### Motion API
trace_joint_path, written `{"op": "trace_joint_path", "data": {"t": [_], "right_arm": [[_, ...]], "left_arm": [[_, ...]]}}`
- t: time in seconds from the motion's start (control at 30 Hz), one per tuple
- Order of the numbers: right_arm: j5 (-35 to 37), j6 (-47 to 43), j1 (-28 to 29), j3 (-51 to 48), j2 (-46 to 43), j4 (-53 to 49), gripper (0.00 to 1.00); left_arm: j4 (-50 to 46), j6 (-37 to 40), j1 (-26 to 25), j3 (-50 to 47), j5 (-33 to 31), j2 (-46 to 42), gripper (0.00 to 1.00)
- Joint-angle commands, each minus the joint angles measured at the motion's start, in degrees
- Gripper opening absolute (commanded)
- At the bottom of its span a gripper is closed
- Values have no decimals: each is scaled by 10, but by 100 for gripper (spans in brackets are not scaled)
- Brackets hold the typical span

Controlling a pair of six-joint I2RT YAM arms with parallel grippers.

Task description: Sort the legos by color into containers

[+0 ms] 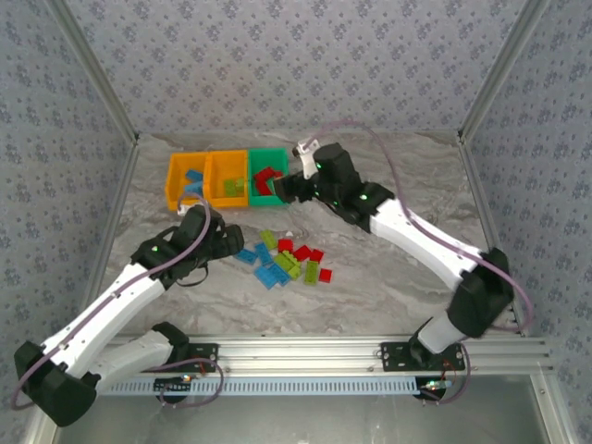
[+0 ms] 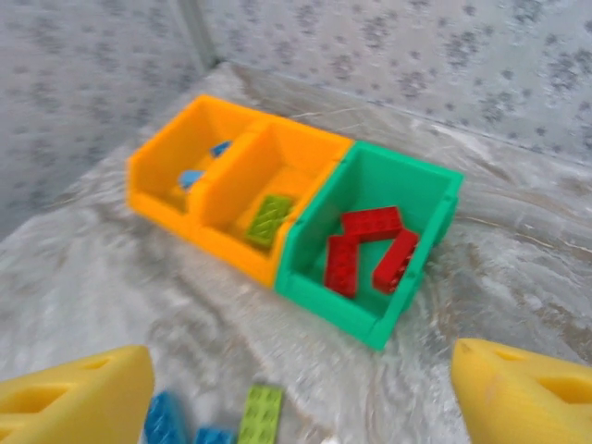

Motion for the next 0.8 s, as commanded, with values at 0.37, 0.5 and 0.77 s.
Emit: {"op": "trace_joint_path", "data": {"t": [0.37,0.5,0.77], "right_arm": [[-2,63,36,-233,-170,-64,94],[7,59,33,-224,-173,-62,95],[24,59,32,-215,-175,-60,96]], "left_arm": [[165,-324,-21,-86,10,141,91],[207,-343,2,-96,5,181,84],[254,-324,31,-71,76,286,77]]}}
